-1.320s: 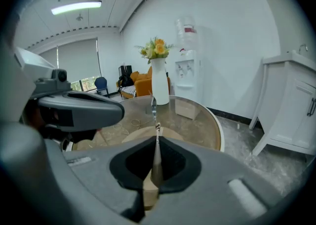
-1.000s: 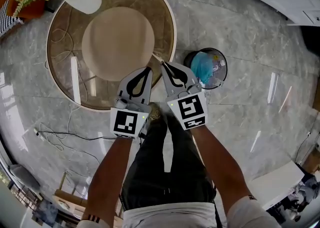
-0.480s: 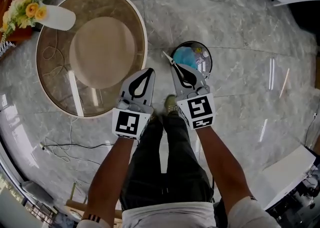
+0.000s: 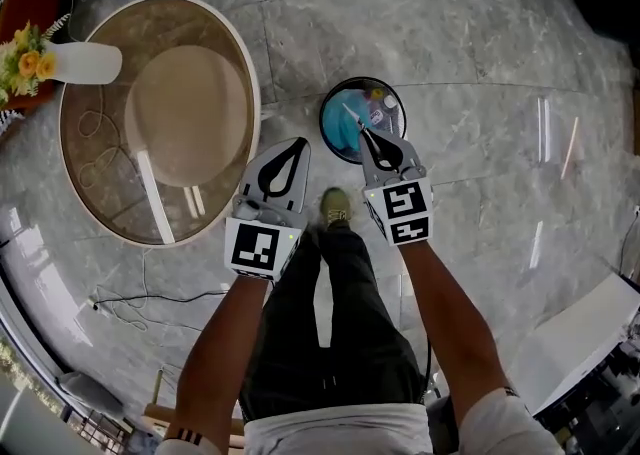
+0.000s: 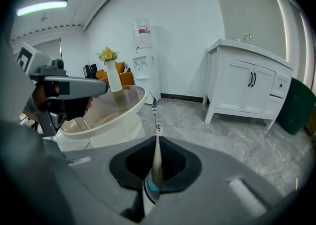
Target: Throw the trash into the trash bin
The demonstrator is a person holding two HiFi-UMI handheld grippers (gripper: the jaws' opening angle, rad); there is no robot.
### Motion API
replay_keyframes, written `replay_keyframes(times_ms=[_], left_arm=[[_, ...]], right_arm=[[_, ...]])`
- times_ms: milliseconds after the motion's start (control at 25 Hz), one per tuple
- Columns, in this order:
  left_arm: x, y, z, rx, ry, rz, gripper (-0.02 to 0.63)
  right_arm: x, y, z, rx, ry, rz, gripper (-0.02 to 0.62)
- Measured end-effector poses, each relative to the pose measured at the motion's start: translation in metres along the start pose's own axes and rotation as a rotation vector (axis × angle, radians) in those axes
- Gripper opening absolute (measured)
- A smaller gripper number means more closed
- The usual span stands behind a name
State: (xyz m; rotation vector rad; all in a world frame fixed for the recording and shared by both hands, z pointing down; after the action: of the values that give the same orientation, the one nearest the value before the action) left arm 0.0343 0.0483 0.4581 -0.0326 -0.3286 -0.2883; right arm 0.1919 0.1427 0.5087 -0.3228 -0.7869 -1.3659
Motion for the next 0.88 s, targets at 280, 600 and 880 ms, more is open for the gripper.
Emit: replay_keyframes(times_ms=[280, 600, 880], left_arm=[[0.019, 0.008, -0.002, 0.01, -0.02, -0.001, 0.0], [0.03, 0.007, -0.001, -0.025, -0.053, -0.017, 0.0], [0.034, 0.001, 0.005, -0.032, -0.063, -0.031, 0.0]], right_arm=[[0.019, 0.033, 0.02, -0.06, -0.114, 0.038, 0.027], [0.035, 0.054, 0.034, -0.083, -0.194, 0.049, 0.084], [0.049, 0.059, 0.041, -0.095, -0.237, 0.039, 0.168]])
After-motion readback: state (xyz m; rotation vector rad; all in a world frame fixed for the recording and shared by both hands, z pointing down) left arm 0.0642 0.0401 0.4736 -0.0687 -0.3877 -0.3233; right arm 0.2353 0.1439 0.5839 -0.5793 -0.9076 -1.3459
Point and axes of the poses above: the fingertips, and each gripper's own axes: x forward along the fingers, y to its right, z out of its underside, the point moved 9 cm from there along -x, backward along the fingers, and after that the axes turned 13 degrees about x, right-handed, at the moved point
